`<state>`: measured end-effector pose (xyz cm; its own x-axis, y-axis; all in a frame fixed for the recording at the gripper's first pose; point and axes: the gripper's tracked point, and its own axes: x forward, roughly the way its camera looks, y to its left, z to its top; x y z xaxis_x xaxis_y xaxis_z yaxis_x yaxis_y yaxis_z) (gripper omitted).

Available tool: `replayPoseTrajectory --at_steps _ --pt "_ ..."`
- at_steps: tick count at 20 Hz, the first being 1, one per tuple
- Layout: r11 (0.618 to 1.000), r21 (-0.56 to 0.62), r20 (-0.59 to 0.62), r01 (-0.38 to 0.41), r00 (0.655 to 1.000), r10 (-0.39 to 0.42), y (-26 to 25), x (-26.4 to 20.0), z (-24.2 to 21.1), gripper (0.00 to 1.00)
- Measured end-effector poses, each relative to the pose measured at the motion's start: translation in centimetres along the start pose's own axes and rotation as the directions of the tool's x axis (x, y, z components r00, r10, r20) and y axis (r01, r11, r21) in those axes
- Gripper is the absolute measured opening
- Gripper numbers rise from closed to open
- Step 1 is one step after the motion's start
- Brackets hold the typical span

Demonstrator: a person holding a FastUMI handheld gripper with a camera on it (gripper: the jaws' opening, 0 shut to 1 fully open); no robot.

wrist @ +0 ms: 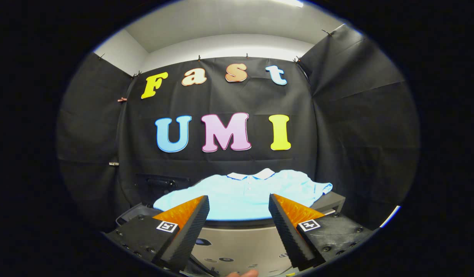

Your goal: Put the clothes into the washing machine and then close the washing machine lid.

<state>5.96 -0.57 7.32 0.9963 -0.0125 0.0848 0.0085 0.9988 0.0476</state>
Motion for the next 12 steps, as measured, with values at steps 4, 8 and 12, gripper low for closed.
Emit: replayPoseTrajectory --at_steps 4,8,12 --pt "1.0 -0.015 -0.003 0.024 1.0 -0.024 -0.5 3.1 1.5 0.98" --pt "1.0 -0.007 -0.024 0.012 1.0 -0.012 0.1 6.3 3.0 0.99" --pt "0.999 0.022 -0.087 0.029 0.996 -0.027 0.0 10.4 3.1 0.98"
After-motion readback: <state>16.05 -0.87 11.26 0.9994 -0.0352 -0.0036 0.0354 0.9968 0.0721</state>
